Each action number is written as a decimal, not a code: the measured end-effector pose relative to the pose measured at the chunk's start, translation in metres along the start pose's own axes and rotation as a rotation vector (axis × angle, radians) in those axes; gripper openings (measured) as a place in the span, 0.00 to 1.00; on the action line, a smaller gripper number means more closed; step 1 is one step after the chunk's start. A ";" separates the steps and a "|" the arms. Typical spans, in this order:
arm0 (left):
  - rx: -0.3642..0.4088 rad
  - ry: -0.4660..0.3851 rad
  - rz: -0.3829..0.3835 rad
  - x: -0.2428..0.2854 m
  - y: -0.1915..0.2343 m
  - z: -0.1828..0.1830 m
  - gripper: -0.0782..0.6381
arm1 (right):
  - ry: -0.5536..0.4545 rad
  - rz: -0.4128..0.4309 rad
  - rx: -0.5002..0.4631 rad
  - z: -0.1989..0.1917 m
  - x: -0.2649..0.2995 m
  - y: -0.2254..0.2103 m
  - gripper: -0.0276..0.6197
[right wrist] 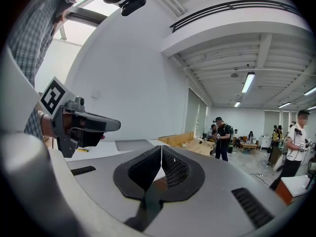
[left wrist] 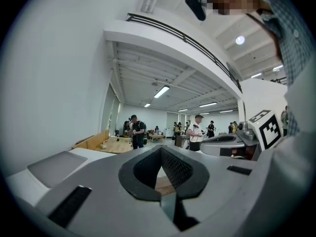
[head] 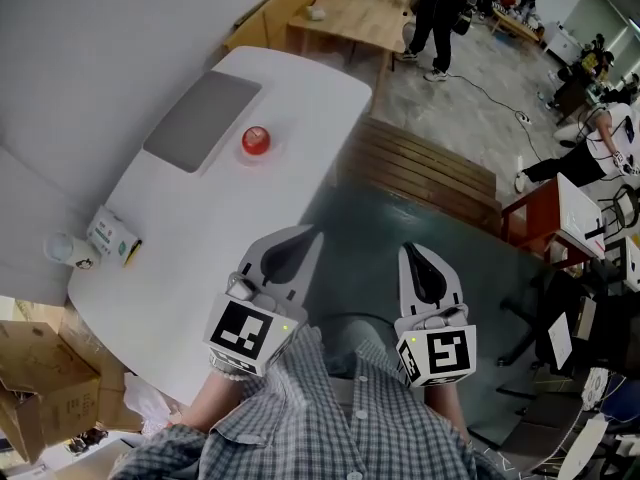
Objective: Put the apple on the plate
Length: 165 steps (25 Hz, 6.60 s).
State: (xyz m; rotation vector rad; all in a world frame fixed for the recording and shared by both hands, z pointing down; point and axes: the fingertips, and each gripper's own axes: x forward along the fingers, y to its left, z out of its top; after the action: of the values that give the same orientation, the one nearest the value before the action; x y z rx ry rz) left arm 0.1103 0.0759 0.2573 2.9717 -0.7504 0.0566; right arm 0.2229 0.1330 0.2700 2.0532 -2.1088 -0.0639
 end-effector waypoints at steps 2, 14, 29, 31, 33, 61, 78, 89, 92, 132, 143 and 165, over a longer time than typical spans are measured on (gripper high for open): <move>-0.003 0.000 0.017 0.000 0.005 0.000 0.12 | 0.001 0.004 0.001 0.001 0.005 -0.002 0.07; -0.012 0.004 0.177 0.009 0.042 -0.003 0.12 | -0.033 0.133 -0.003 0.002 0.054 -0.012 0.07; -0.094 0.028 0.431 0.073 0.108 0.001 0.12 | -0.046 0.361 0.002 0.007 0.176 -0.054 0.07; -0.099 0.030 0.469 0.084 0.113 0.004 0.12 | -0.048 0.403 -0.017 0.009 0.189 -0.061 0.07; -0.104 0.029 0.500 0.095 0.117 0.008 0.12 | -0.052 0.442 -0.040 0.012 0.202 -0.069 0.07; -0.279 0.038 0.935 0.081 0.185 -0.025 0.12 | -0.003 0.821 -0.109 0.001 0.319 -0.032 0.07; -0.431 0.099 0.971 0.055 0.266 -0.081 0.12 | 0.134 0.886 -0.192 -0.024 0.391 0.045 0.07; -0.641 0.170 0.874 0.050 0.303 -0.142 0.12 | 0.344 0.842 -0.169 -0.077 0.443 0.073 0.07; -0.685 0.215 0.852 0.052 0.304 -0.158 0.12 | 0.388 0.839 -0.198 -0.089 0.453 0.078 0.08; -1.156 0.323 1.062 0.083 0.311 -0.275 0.26 | 0.831 1.197 -0.270 -0.208 0.493 0.124 0.19; -1.253 0.215 1.055 0.091 0.318 -0.274 0.26 | 0.879 1.211 -0.248 -0.212 0.490 0.129 0.19; -1.427 0.138 1.073 0.091 0.326 -0.279 0.17 | 1.080 1.053 0.056 -0.211 0.502 0.128 0.14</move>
State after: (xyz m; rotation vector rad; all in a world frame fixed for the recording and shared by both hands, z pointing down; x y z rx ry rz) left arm 0.0307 -0.2303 0.5618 1.0671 -1.4075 -0.1474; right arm 0.1241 -0.3385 0.5542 0.4476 -2.0189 0.9798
